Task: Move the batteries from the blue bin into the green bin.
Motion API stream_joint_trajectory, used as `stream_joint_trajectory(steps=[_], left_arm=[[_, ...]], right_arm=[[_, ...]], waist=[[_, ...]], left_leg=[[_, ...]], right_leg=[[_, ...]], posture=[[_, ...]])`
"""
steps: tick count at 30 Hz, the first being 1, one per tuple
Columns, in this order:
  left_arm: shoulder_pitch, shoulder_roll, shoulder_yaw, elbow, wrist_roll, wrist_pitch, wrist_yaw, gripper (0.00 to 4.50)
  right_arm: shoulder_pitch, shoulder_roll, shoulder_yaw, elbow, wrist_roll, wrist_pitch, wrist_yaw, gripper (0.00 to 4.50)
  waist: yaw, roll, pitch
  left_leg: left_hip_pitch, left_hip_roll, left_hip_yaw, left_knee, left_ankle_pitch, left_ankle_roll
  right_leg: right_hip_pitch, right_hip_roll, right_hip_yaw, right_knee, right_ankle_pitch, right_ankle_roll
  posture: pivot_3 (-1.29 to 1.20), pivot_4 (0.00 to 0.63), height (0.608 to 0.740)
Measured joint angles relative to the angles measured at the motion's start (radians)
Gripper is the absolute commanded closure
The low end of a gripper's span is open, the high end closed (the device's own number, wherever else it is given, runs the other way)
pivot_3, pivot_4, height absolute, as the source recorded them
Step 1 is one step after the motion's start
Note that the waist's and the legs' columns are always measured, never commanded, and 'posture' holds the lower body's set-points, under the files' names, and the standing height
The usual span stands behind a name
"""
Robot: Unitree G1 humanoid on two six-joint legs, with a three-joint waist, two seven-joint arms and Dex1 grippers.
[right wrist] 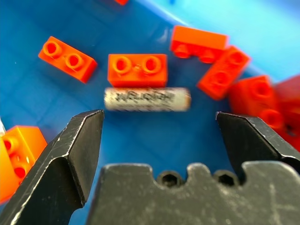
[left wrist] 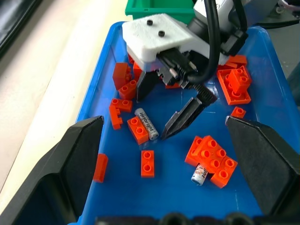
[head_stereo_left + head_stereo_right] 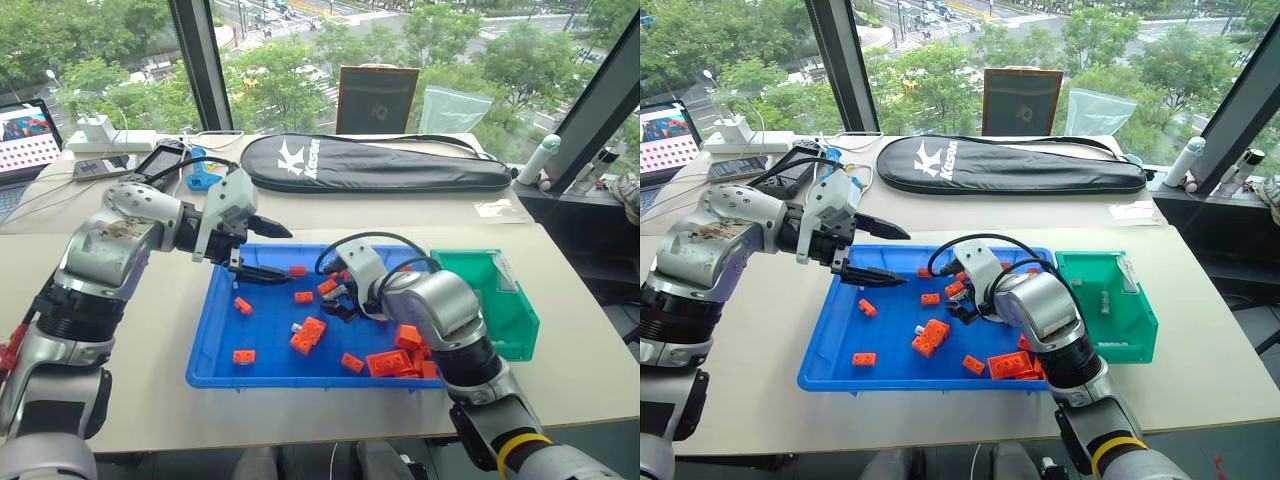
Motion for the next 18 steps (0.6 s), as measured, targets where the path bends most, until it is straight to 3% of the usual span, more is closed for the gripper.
stream_joint_trajectory(steps=[5, 12, 18], left_arm=[[0.000, 0.009, 0.000, -0.001, 0.000, 0.011, -0.005, 0.00], [0.000, 0.009, 0.000, -0.002, 0.000, 0.012, -0.005, 0.00], [0.000, 0.007, 0.000, -0.001, 0.000, 0.011, -0.010, 0.00]], right_arm=[[-0.005, 0.017, 0.009, 0.033, -0.016, -0.039, -0.002, 0.06], [-0.006, 0.008, 0.027, 0.044, -0.028, -0.065, -0.001, 1.97], [-0.013, -0.029, 0.023, -0.013, -0.010, 0.001, 0.022, 1.97]], waist=[[-0.009, 0.000, 0.000], [-0.014, 0.000, 0.000], [-0.013, 0.000, 0.000]], left_leg=[[0.000, 0.000, 0.000, 0.000, 0.000, 0.000], [0.001, 0.000, -0.001, 0.000, 0.001, -0.001], [0.000, 0.000, -0.001, 0.000, 0.001, -0.001]], right_leg=[[0.000, 0.000, 0.000, 0.001, 0.000, 0.000], [-0.001, 0.000, 0.000, 0.004, 0.000, 0.000], [-0.001, 0.000, 0.000, 0.004, 0.000, 0.000]], posture=[[0.00, 0.150, 0.740], [0.00, 0.150, 0.740], [0.00, 0.150, 0.740]])
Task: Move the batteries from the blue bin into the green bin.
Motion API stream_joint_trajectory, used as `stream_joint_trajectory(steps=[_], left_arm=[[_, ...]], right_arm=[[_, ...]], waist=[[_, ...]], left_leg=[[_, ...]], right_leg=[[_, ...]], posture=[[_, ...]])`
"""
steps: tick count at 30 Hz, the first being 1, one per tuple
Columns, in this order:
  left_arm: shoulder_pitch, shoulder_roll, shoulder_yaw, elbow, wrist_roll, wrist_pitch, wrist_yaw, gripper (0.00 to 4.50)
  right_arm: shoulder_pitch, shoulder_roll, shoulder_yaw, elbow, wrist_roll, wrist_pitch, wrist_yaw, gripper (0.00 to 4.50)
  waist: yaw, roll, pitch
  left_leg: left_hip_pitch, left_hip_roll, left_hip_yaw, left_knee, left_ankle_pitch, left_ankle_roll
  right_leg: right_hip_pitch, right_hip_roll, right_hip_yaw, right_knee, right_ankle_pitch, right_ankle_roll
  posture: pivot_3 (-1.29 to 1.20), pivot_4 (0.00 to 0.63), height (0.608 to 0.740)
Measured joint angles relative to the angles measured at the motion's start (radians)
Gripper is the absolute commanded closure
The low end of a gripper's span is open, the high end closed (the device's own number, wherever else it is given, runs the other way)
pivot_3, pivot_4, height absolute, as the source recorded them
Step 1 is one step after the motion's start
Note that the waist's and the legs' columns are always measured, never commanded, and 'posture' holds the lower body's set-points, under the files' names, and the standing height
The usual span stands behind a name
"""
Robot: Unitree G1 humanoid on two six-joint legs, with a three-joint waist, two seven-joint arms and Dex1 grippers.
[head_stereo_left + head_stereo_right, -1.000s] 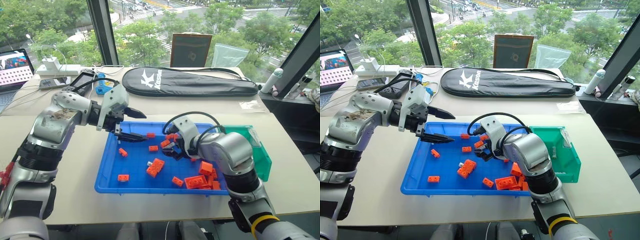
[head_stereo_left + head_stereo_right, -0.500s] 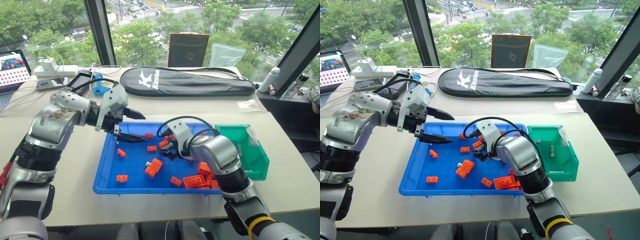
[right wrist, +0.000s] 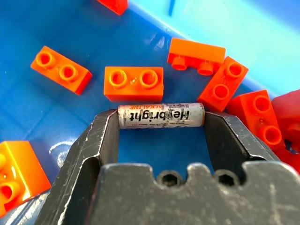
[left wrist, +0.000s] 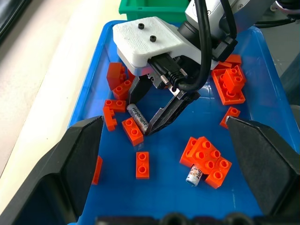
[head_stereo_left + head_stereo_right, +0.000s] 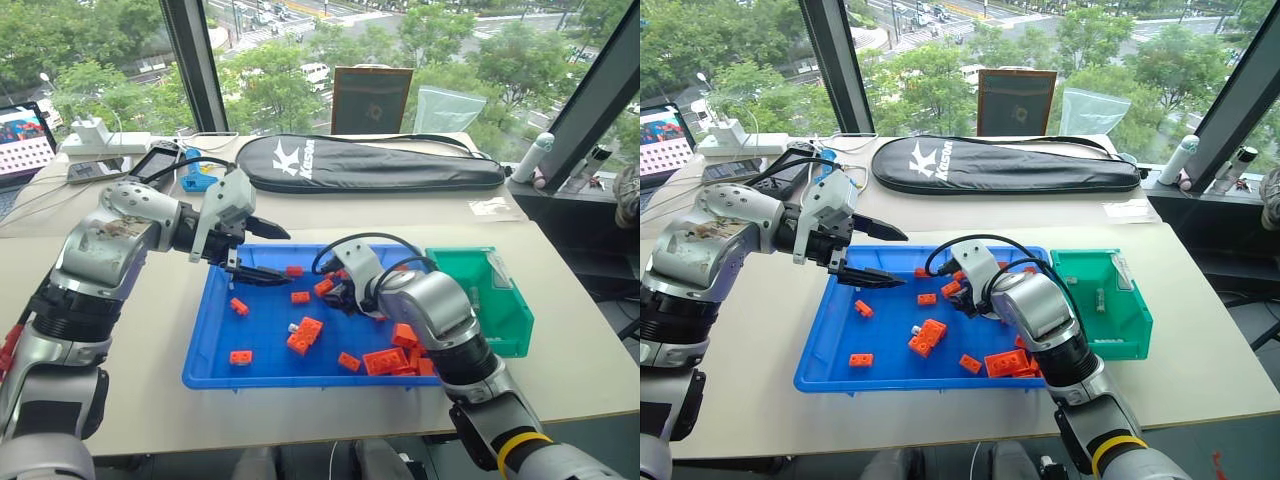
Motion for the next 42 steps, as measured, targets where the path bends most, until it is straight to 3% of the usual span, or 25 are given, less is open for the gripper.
stream_joint_trajectory(steps=[4, 7, 13, 17, 21, 27, 29, 32, 40, 42], left_arm=[[0.000, -0.018, -0.002, 0.003, -0.001, -0.001, -0.009, 0.00], [0.000, -0.038, -0.001, 0.006, -0.007, -0.002, -0.016, 0.00], [-0.022, -0.107, 0.013, 0.042, -0.055, -0.002, -0.022, 0.00], [-0.051, -0.145, 0.056, 0.068, -0.095, -0.002, -0.019, 0.00], [-0.072, -0.185, 0.070, 0.084, -0.121, -0.003, -0.013, 0.00], [-0.084, -0.193, 0.073, 0.090, -0.116, -0.017, -0.004, 0.00], [-0.084, -0.193, 0.072, 0.090, -0.114, -0.021, 0.001, 0.00], [-0.084, -0.190, 0.072, 0.089, -0.110, -0.021, 0.012, 0.00], [-0.077, -0.124, 0.106, 0.071, -0.129, -0.002, 0.010, 0.00], [-0.069, -0.096, 0.121, 0.066, -0.129, -0.015, 0.000, 0.00]], right_arm=[[-0.035, -0.055, -0.051, -0.115, 0.068, 0.079, 0.068, 1.97], [-0.038, -0.155, -0.134, -0.225, 0.149, 0.090, 0.160, 1.97], [0.031, -0.475, -0.304, -0.371, 0.270, 0.030, 0.352, 1.97], [0.140, -0.766, -0.435, -0.329, 0.287, -0.025, 0.471, 1.97], [0.267, -0.915, -0.502, -0.271, 0.297, -0.101, 0.556, 1.97], [0.382, -0.928, -0.504, -0.157, 0.268, -0.221, 0.573, 1.97], [0.390, -0.923, -0.487, -0.148, 0.267, -0.249, 0.575, 0.97], [0.398, -0.923, -0.461, -0.117, 0.263, -0.277, 0.580, 0.10], [0.338, -0.995, -0.400, -0.123, 0.228, -0.372, 0.614, 0.05], [0.260, -0.952, -0.396, -0.150, 0.276, -0.351, 0.629, 0.05]], waist=[[0.001, 0.000, 0.000], [0.009, 0.000, 0.000], [0.026, 0.000, 0.000], [0.032, 0.000, 0.000], [0.026, 0.000, 0.000], [0.018, 0.000, 0.000], [0.020, 0.000, 0.000], [0.026, 0.000, 0.000], [0.024, 0.001, 0.000], [0.017, 0.001, 0.000]], left_leg=[[0.000, 0.000, 0.000, 0.000, 0.000, 0.000], [0.000, 0.000, 0.000, 0.000, 0.000, 0.000], [-0.001, -0.001, 0.000, 0.000, 0.000, 0.000], [-0.001, -0.001, 0.000, 0.000, 0.000, 0.000], [0.000, -0.001, 0.000, 0.000, 0.000, 0.001], [0.001, 0.000, 0.000, 0.000, 0.000, 0.001], [0.001, 0.000, 0.000, 0.000, 0.000, 0.001], [0.001, -0.001, 0.000, 0.000, 0.000, 0.001], [0.001, -0.001, 0.001, 0.000, 0.000, 0.001], [0.001, 0.000, 0.000, 0.000, 0.000, 0.001]], right_leg=[[0.000, 0.000, 0.000, 0.000, 0.000, 0.000], [0.001, 0.000, 0.000, -0.001, 0.000, 0.000], [0.001, -0.001, 0.000, -0.005, 0.000, 0.000], [0.002, -0.001, 0.000, -0.007, 0.000, 0.000], [0.003, 0.000, 0.000, -0.007, 0.000, 0.000], [0.003, 0.000, 0.002, -0.006, 0.000, 0.000], [0.003, 0.000, 0.001, -0.006, 0.000, 0.000], [0.003, -0.001, 0.002, -0.006, 0.000, 0.000], [0.003, 0.000, 0.001, -0.006, 0.000, 0.000], [0.003, 0.001, 0.001, -0.006, 0.000, 0.000]], posture=[[0.00, 0.150, 0.740], [0.00, 0.150, 0.740], [0.00, 0.150, 0.740], [0.00, 0.150, 0.740], [0.00, 0.150, 0.740], [0.00, 0.150, 0.740], [0.00, 0.150, 0.740], [0.00, 0.150, 0.740], [0.00, 0.150, 0.740], [0.00, 0.150, 0.740]])
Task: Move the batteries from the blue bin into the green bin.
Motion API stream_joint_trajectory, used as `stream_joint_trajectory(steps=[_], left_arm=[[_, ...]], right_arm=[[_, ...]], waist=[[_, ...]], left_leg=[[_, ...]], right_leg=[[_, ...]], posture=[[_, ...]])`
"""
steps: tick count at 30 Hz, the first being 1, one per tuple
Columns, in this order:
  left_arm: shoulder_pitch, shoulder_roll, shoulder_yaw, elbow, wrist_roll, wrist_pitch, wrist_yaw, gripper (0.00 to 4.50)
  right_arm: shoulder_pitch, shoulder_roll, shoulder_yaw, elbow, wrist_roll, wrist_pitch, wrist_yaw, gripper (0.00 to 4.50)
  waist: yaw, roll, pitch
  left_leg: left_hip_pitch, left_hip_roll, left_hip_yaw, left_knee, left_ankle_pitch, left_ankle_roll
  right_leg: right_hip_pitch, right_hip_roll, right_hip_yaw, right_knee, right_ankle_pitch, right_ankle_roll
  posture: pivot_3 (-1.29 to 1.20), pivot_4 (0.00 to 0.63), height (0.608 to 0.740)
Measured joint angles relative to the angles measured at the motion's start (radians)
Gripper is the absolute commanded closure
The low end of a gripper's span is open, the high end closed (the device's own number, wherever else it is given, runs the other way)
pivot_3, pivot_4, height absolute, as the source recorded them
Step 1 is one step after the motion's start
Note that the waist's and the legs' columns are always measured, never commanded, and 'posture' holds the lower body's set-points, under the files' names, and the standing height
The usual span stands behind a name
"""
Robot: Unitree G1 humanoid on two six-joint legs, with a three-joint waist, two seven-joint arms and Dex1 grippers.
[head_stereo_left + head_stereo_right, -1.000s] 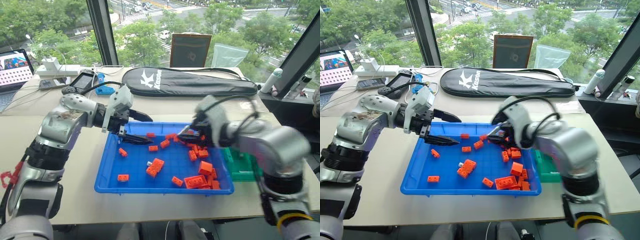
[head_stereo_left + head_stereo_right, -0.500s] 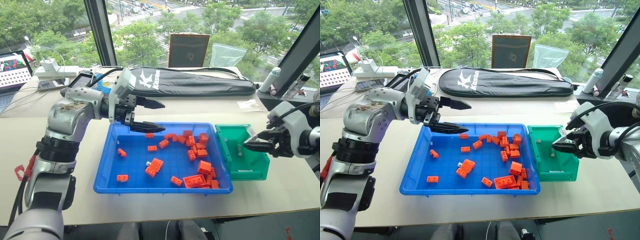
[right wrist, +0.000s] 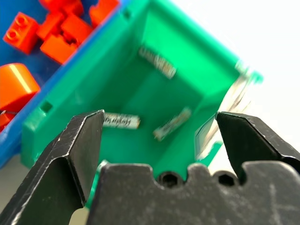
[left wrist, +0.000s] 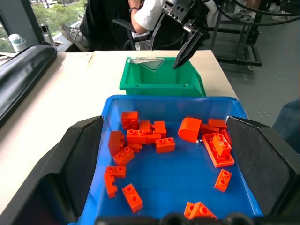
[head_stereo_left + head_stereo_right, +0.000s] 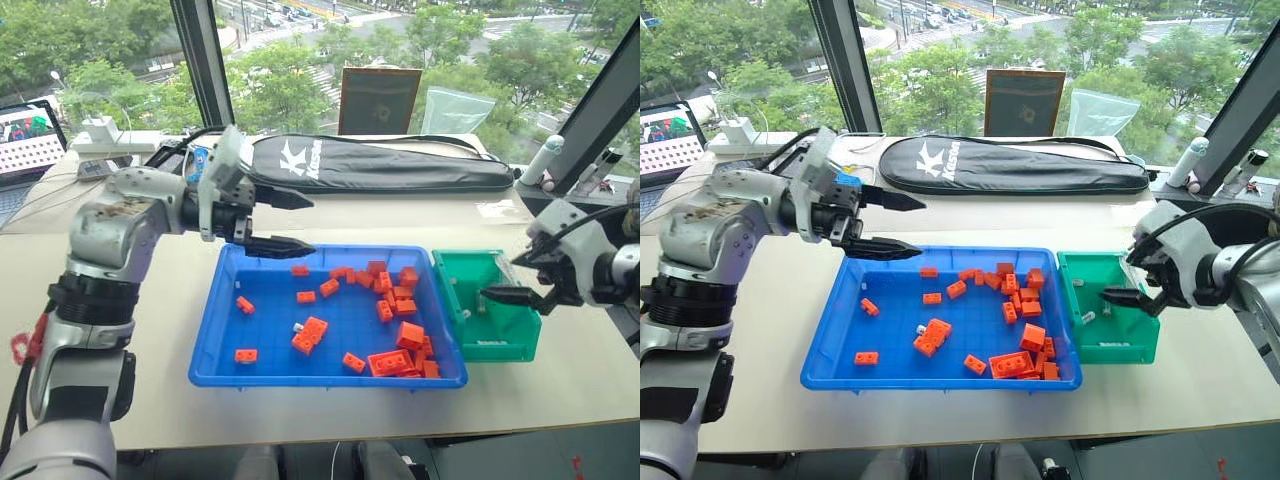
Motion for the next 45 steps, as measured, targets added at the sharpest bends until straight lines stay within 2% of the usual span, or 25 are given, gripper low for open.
stream_joint_trajectory(steps=[3, 7, 10, 14, 19, 28, 36, 45], left_arm=[[0.048, 0.057, 0.000, -0.013, 0.013, -0.069, -0.054, 0.00], [0.098, 0.153, 0.023, 0.052, 0.050, -0.133, -0.096, 0.00], [0.144, 0.200, 0.057, 0.065, 0.057, -0.186, -0.118, 0.00], [0.223, 0.218, 0.080, 0.060, 0.044, -0.216, -0.153, 0.00], [0.274, 0.230, 0.137, 0.007, 0.001, -0.220, -0.172, 0.00], [0.334, 0.237, 0.177, -0.053, -0.020, -0.222, -0.137, 0.00], [0.336, 0.239, 0.177, -0.064, -0.028, -0.221, -0.132, 0.00], [0.330, 0.239, 0.168, -0.064, -0.026, -0.222, -0.124, 0.00]], right_arm=[[-0.086, 0.087, 0.012, -0.078, 0.116, 0.051, 0.032, 0.05], [-0.216, 0.286, 0.183, -0.175, 0.187, 0.098, 0.011, 0.05], [-0.258, 0.333, 0.357, -0.166, 0.130, 0.091, -0.015, 0.05], [-0.302, 0.396, 0.512, -0.097, 0.031, 0.019, -0.016, 0.05], [-0.324, 0.468, 0.603, -0.007, -0.046, -0.101, 0.034, 0.05], [-0.348, 0.563, 0.646, 0.089, -0.128, -0.191, 0.072, 0.05], [-0.345, 0.661, 0.630, 0.170, -0.122, -0.154, 0.066, 0.05], [-0.307, 0.685, 0.628, 0.207, -0.126, -0.120, 0.044, 0.05]], waist=[[-0.005, 0.000, 0.000], [-0.015, 0.000, 0.000], [-0.002, 0.000, 0.000], [0.012, 0.000, 0.000], [0.013, 0.000, 0.000], [0.012, 0.000, 0.000], [0.012, 0.000, 0.000], [0.012, 0.000, 0.000]], left_leg=[[0.000, 0.000, -0.001, -0.001, 0.000, 0.000], [0.000, 0.002, -0.002, 0.000, 0.000, 0.000], [-0.001, 0.000, 0.001, 0.000, 0.000, 0.000], [-0.002, 0.000, 0.002, 0.001, 0.000, 0.000], [-0.002, 0.001, 0.001, 0.001, 0.000, 0.000], [-0.001, 0.001, 0.001, 0.001, 0.000, 0.000], [-0.001, 0.001, 0.001, 0.001, 0.000, 0.000], [-0.001, 0.001, 0.001, 0.001, 0.000, 0.000]], right_leg=[[0.000, 0.001, 0.000, 0.000, 0.000, 0.000], [0.000, 0.002, -0.001, 0.001, 0.001, -0.001], [-0.001, -0.001, -0.001, 0.000, 0.000, -0.001], [-0.001, -0.002, -0.001, 0.000, 0.000, -0.001], [-0.001, -0.001, -0.002, 0.000, 0.000, -0.001], [-0.001, 0.000, -0.002, 0.001, 0.001, -0.001], [-0.001, 0.000, -0.002, 0.002, 0.001, -0.001], [-0.001, 0.000, -0.002, 0.002, 0.001, -0.001]], posture=[[0.00, 0.150, 0.740], [0.00, 0.150, 0.740], [0.00, 0.150, 0.740], [0.00, 0.150, 0.740], [0.00, 0.150, 0.740], [0.00, 0.150, 0.740], [0.00, 0.150, 0.740], [0.00, 0.150, 0.740]])
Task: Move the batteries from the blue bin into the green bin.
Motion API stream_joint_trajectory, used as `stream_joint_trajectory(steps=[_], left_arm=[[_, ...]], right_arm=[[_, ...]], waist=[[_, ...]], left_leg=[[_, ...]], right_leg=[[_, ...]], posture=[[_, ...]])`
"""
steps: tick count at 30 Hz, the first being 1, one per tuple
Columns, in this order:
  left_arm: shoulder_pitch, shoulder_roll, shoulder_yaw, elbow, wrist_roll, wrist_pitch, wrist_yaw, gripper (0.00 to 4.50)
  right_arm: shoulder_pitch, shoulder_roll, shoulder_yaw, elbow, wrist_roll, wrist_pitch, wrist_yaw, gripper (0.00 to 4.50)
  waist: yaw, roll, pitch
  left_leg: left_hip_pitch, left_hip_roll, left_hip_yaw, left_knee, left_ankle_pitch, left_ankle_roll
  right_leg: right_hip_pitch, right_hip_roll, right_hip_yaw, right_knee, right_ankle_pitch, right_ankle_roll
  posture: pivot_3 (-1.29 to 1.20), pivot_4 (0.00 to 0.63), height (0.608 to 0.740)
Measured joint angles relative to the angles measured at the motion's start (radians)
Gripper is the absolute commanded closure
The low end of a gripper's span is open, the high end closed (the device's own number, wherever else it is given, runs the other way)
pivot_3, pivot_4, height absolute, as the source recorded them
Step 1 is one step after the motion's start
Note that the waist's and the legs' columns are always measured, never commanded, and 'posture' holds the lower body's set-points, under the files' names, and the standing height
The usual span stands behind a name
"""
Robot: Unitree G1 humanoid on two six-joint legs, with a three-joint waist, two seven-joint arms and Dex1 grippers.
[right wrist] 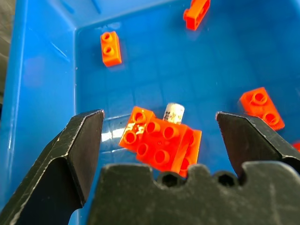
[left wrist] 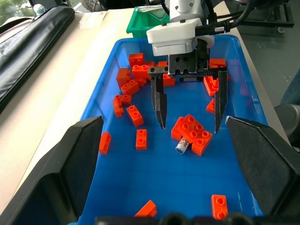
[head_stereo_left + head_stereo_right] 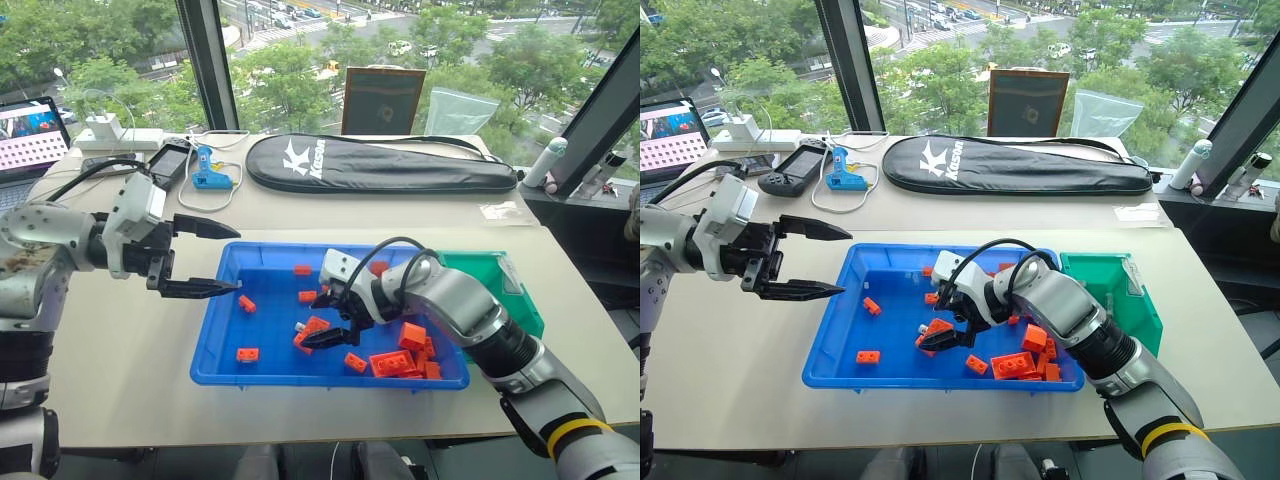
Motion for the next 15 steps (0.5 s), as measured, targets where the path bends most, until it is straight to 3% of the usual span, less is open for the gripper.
stream_joint_trajectory(steps=[1, 4, 15], left_arm=[[-0.001, 0.000, -0.002, 0.000, 0.000, 0.000, 0.000, 0.00], [-0.010, 0.000, -0.012, 0.000, 0.002, 0.000, 0.000, 0.00], [-0.037, -0.013, -0.029, 0.027, 0.019, -0.023, 0.000, 0.00]], right_arm=[[0.003, 0.001, 0.000, 0.005, -0.001, 0.001, -0.003, 0.05], [0.007, 0.008, -0.002, 0.020, -0.001, 0.006, -0.014, 0.83], [0.010, 0.013, -0.048, 0.031, 0.000, 0.014, -0.032, 4.48]], waist=[[0.000, 0.000, 0.000], [-0.001, 0.000, 0.000], [-0.001, 0.000, 0.000]], left_leg=[[0.000, 0.000, 0.000, 0.000, 0.000, 0.000], [0.000, 0.000, 0.000, 0.000, 0.000, 0.000], [0.000, 0.000, 0.000, 0.000, 0.000, 0.000]], right_leg=[[0.000, 0.000, 0.000, 0.000, 0.000, 0.000], [0.000, 0.000, 0.000, 0.000, 0.000, 0.000], [0.000, 0.000, 0.000, 0.000, 0.000, 0.000]], posture=[[0.00, 0.150, 0.740], [0.00, 0.150, 0.740], [0.00, 0.150, 0.740]])
